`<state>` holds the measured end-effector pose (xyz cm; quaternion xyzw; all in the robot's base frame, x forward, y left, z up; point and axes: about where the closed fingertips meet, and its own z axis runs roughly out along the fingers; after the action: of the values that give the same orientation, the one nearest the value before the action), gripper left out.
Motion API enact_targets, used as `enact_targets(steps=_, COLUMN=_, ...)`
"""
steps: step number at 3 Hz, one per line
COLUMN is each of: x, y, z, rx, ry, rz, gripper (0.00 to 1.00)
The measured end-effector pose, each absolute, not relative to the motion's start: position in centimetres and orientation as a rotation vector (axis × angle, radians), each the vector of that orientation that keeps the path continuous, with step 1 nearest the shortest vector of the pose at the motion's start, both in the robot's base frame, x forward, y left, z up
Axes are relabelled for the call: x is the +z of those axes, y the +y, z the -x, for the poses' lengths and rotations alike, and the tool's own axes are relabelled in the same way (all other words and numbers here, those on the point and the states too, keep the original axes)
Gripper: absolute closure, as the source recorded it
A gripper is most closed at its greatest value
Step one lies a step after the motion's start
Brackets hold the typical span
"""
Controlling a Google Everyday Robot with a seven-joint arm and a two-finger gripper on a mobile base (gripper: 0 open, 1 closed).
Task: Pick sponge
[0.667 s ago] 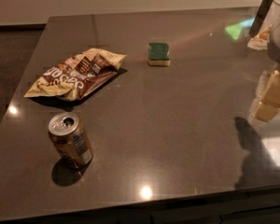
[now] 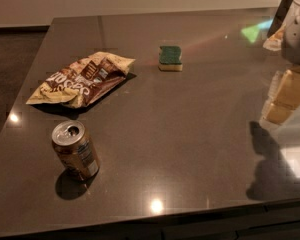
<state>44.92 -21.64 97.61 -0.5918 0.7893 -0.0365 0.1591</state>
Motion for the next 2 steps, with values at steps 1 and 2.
enact_targets(steps=1, x=97.3, y=-22.0, z=-47.4, rx=-0.103, ry=2.294, rz=1.610, gripper=0.00)
enact_targets(steps=2, x=96.5, y=-22.9, z=-50.4, rx=-0.101, ry=2.353, rz=1.504, gripper=0.00)
